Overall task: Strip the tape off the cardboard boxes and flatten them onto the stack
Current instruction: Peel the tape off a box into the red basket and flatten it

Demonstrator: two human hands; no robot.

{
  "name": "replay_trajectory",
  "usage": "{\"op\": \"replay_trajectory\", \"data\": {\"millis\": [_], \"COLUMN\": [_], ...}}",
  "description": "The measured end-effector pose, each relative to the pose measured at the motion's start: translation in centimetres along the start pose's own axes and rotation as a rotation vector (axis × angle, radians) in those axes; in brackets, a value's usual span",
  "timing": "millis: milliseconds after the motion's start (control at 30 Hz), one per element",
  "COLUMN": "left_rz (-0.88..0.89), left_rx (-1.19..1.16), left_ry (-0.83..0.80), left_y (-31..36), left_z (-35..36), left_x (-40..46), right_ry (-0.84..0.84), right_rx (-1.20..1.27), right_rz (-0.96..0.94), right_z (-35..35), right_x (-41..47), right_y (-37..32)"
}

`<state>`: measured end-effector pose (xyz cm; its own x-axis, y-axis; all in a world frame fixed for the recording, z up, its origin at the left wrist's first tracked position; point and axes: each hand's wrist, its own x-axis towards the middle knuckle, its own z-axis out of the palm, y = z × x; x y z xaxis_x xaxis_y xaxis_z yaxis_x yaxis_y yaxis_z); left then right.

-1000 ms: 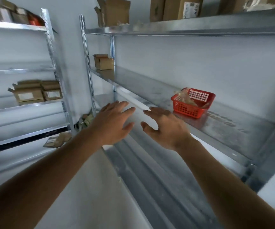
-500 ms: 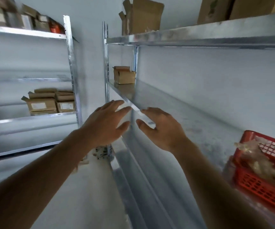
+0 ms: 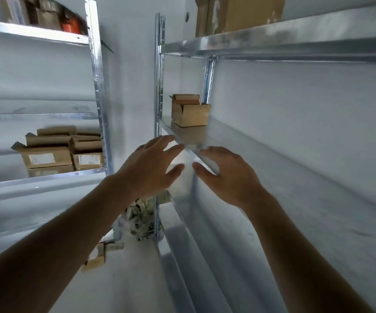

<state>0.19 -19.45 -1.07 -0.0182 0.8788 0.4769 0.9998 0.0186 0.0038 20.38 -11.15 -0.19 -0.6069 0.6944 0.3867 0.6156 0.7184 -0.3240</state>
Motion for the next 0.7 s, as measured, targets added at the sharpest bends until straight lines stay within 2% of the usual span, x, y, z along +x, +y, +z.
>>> {"op": "replay_trajectory", "data": {"millis": [267, 500, 700], "left_rz": [0.102, 0.201, 0.253], "left_rx": [-0.071, -0.123, -0.131], "left_ry": [-0.019, 0.034, 0.015], "left_y": [-13.9, -21.1, -26.2], "left_z": [5.7, 10.5, 16.4], "left_x": [12.5, 21.5, 29.7], "right_ry": [0.006, 0.053, 0.106], "right_rx": [-0.032, -0.066, 0.015], "right_rz": [0.122, 0.169, 0.164], "right_z": [6.6, 11.0, 16.3], "right_x": [16.3, 28.0, 37.6], "right_y": [-0.2, 1.3, 3.7]}}
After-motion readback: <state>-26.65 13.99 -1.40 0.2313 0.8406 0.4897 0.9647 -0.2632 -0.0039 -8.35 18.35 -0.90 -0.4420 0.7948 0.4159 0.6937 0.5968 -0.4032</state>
